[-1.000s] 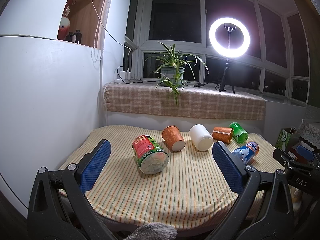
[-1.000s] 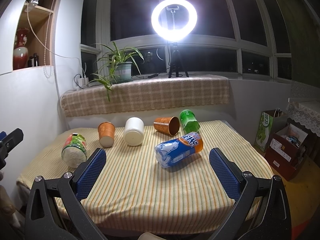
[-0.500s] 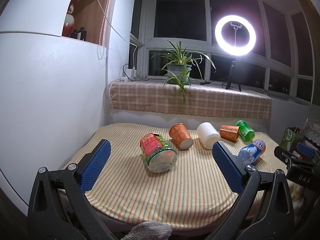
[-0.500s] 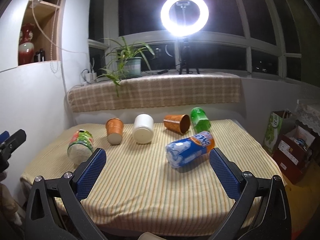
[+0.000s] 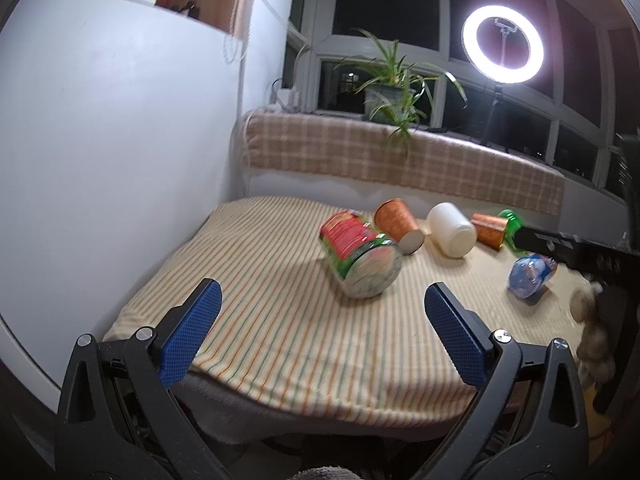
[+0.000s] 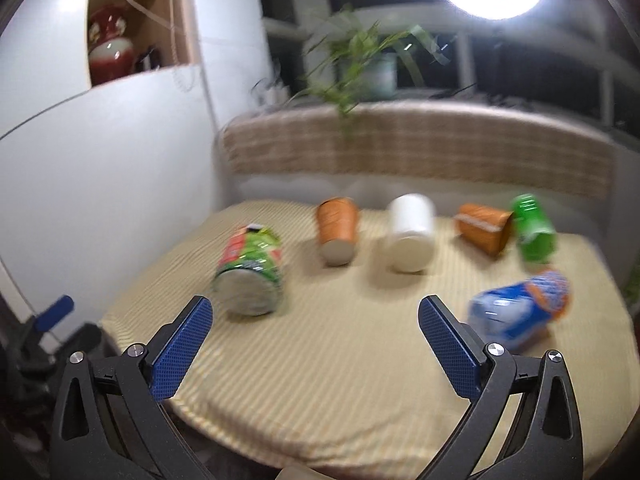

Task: Flip cup upright
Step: 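Move the right gripper to the green-and-red drink cup lying on its side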

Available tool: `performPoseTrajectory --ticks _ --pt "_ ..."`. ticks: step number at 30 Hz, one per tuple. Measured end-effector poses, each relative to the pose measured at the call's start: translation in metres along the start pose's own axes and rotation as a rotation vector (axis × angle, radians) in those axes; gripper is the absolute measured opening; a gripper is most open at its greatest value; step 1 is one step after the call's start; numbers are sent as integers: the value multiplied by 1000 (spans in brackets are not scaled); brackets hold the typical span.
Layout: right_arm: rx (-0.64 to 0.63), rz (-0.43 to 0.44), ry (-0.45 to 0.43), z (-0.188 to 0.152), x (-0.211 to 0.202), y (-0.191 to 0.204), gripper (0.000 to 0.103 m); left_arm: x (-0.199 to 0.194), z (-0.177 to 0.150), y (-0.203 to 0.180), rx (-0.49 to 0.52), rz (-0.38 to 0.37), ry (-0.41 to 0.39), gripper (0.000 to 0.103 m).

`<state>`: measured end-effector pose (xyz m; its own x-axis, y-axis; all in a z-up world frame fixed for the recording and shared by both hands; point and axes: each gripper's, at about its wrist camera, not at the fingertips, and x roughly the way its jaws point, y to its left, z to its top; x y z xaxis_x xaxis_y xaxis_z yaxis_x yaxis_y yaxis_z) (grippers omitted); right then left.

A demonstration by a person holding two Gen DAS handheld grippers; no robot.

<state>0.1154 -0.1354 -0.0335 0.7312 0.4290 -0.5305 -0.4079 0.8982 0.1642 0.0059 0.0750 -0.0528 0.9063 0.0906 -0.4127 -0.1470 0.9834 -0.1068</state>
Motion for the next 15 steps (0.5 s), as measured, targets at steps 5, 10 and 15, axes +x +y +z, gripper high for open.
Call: performPoseTrajectory --ticks 5,10,15 --pt "-15 73 95 19 42 13 103 7 -14 21 -49 12 37 103" --pt "-7 133 193 40 90 25 103 16 -27 47 -87 31 75 103" --pt "37 182 331 57 140 35 103 18 -34 67 -123 54 78 103"
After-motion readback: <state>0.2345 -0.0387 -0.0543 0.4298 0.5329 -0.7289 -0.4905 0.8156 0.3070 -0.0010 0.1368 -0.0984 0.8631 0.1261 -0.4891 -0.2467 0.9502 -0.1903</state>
